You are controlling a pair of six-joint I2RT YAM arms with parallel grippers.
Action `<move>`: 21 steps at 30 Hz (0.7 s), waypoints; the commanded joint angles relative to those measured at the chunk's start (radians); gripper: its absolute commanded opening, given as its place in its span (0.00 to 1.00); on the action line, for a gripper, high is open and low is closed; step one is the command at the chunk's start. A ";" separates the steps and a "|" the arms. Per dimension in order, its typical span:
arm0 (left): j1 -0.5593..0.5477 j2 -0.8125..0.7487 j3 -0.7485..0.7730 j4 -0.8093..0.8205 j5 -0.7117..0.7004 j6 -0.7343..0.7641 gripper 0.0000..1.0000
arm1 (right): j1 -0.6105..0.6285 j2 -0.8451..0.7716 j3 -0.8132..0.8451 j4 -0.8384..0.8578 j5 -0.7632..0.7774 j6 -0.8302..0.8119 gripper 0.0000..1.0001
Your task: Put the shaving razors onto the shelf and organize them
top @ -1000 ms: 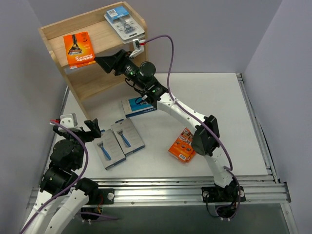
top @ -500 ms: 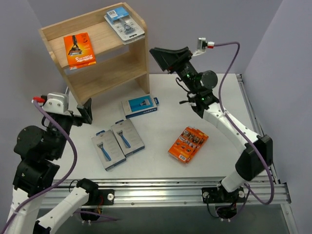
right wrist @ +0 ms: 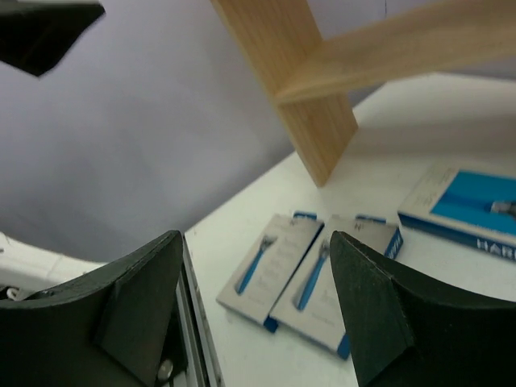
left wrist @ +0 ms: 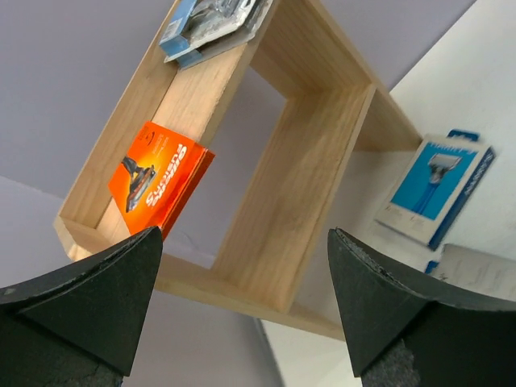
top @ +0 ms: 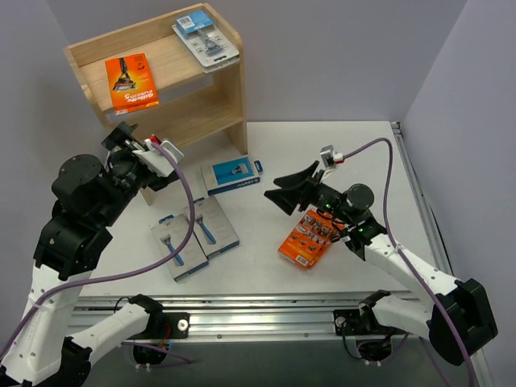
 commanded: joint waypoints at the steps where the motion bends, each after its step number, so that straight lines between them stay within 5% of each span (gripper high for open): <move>1: 0.001 0.014 -0.012 0.021 -0.037 0.188 0.93 | -0.013 -0.017 -0.076 0.061 -0.123 -0.058 0.69; 5: 0.001 0.023 -0.021 0.062 -0.071 0.208 0.92 | -0.017 0.009 -0.130 0.092 -0.187 -0.070 0.69; 8: 0.001 0.045 0.008 0.112 -0.094 0.052 0.93 | -0.030 0.053 -0.134 0.110 -0.209 -0.071 0.69; 13: 0.001 0.054 0.062 0.194 -0.227 -0.564 0.93 | -0.060 0.116 -0.150 0.201 -0.223 -0.031 0.65; 21: 0.016 0.074 0.211 -0.036 -0.385 -1.255 0.69 | -0.100 0.128 -0.173 0.192 -0.201 -0.031 0.62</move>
